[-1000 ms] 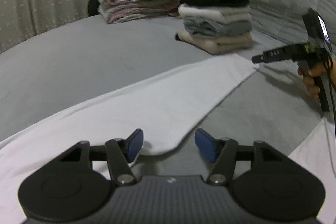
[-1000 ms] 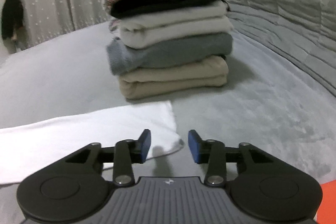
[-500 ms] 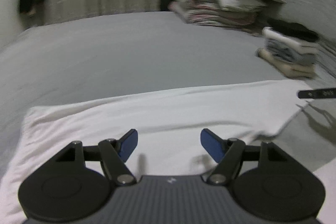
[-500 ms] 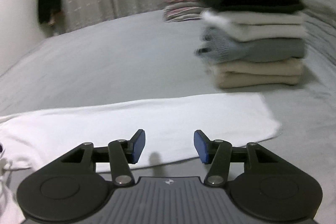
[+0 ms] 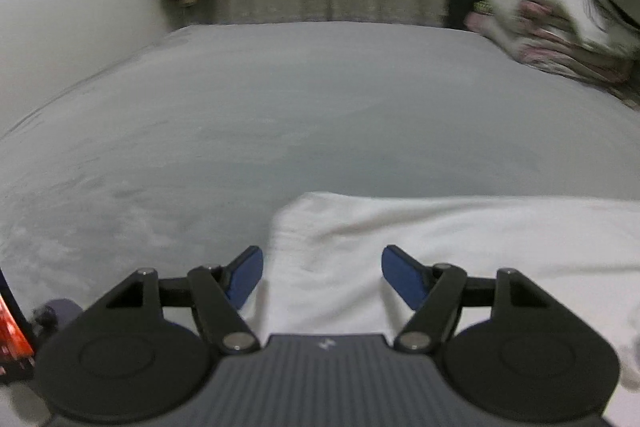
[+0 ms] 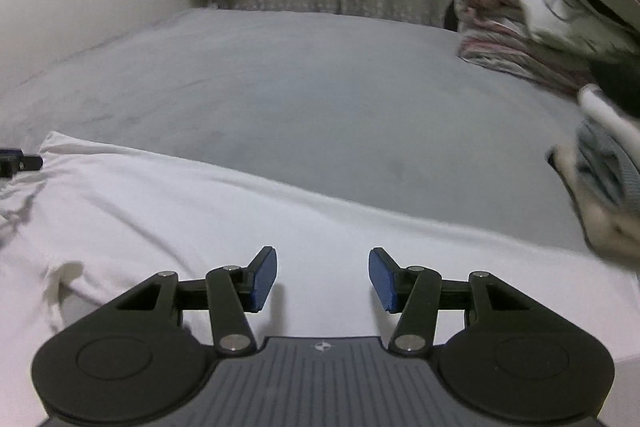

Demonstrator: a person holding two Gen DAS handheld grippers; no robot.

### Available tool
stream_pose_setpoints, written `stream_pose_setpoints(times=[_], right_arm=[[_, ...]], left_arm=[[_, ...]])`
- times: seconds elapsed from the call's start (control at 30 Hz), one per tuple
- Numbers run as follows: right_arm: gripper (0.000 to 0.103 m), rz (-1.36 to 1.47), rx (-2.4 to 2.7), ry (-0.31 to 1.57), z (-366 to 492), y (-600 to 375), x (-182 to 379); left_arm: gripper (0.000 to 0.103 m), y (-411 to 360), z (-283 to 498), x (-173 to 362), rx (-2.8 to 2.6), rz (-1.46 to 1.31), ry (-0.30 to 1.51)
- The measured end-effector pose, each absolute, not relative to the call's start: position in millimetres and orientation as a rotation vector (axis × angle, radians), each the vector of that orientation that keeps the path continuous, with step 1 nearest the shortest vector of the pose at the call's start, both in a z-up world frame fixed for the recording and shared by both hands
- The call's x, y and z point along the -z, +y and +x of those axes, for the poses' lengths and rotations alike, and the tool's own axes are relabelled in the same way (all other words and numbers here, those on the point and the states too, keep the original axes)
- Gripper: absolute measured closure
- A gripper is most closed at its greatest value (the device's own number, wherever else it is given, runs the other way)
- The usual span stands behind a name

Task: Fold clothes

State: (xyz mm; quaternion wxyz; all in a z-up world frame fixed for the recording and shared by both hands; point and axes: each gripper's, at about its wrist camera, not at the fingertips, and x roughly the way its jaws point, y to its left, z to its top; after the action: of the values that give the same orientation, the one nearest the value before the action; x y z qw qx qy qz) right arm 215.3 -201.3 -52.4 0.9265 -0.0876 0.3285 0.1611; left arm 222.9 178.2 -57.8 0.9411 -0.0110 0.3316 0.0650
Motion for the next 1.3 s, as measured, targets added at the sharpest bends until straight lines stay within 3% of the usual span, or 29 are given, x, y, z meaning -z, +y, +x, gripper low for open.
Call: stream_pose_setpoints(times=[0.17,0.27,0.33,0.37,0.4,0.47,0.6,0.77,0.87,0.93,0.97,1.0,1.13,1.3], right_arm=[[0.053,-0.209,-0.335,0.694,259,-187,56],[0.06,-0.248,-0.328,0.717,278,-177,63],[0.068,-0.267,-0.345,0.747,288,-172,70],[0.078,-0.266,-0.361,0.75,289,-170,72],[0.092,-0.265,-0.378,0.747,288,-168,73],[0.099,-0.283,-0.377,0.732,286,-164,72],[0.099,-0.284,-0.312,0.635,279,-164,65],[0.098,-0.352,-0.266,0.675,287,-155,84],[0.095,-0.356,-0.244,0.672,281,-151,81],[0.082,-0.344,-0.238,0.67,276,-153,76],[0.068,-0.339,-0.237,0.667,274,-154,74],[0.059,-0.331,-0.24,0.658,271,-155,71],[0.058,-0.291,-0.259,0.644,255,-158,60],[0.051,-0.244,-0.295,0.637,224,-153,51]], left_arm=[[0.036,214,245,65,-0.184,-0.104,0.676],[0.038,223,256,72,-0.174,-0.123,0.689],[0.055,220,262,75,-0.145,-0.106,0.694],[0.064,216,264,75,-0.131,-0.092,0.693],[0.08,211,264,75,-0.122,-0.069,0.686],[0.089,200,263,75,-0.104,-0.021,0.67],[0.089,189,261,73,-0.153,0.038,0.61],[0.083,176,264,85,-0.185,0.117,0.647],[0.074,172,260,82,-0.184,0.126,0.642],[0.056,173,256,80,-0.182,0.116,0.641],[0.053,174,254,78,-0.184,0.112,0.637],[0.05,175,251,77,-0.185,0.108,0.631],[0.035,178,231,66,-0.175,0.087,0.599],[0.029,176,194,58,-0.134,0.048,0.574]])
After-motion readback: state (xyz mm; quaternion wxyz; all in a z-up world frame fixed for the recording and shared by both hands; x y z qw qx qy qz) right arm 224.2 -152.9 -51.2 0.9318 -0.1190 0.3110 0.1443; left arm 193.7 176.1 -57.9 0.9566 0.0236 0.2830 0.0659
